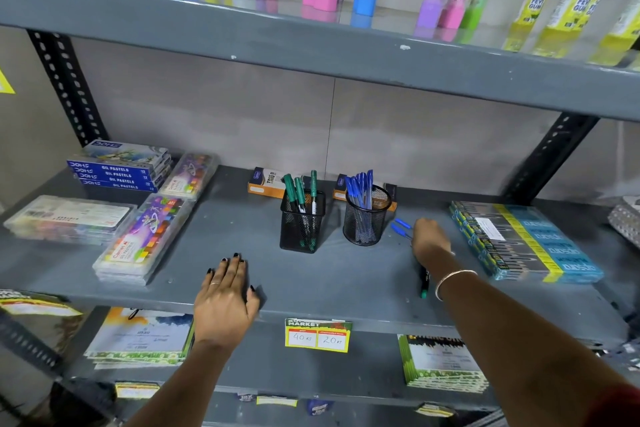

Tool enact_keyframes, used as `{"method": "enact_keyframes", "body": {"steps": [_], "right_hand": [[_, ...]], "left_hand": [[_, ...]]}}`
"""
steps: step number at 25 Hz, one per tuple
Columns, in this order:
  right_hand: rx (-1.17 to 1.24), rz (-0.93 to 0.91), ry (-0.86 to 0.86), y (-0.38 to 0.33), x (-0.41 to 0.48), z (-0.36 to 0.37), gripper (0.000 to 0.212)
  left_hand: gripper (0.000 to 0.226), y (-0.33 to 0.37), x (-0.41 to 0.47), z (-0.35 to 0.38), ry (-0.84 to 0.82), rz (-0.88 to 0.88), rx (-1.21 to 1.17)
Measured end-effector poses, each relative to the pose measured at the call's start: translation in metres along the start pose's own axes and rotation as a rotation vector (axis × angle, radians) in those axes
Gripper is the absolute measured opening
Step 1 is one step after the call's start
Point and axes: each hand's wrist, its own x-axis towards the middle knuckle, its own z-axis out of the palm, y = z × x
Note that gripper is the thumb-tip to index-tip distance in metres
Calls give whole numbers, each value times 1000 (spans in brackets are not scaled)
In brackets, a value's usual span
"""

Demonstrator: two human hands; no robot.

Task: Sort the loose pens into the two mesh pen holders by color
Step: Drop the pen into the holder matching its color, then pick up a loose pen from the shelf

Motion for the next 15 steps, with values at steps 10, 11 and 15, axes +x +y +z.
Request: {"method": "enact_keyframes", "body": {"steps": [10,11,15], "right_hand": [[187,101,224,-5,-1,-36,25],[288,108,282,-11,3,-48,25],[482,-62,377,-59,12,-87,26]], "left_hand": [[59,-2,1,3,-12,-1,9],[59,-2,1,3,-15,-3,8],[59,-1,0,4,-13,-13,-13]]}}
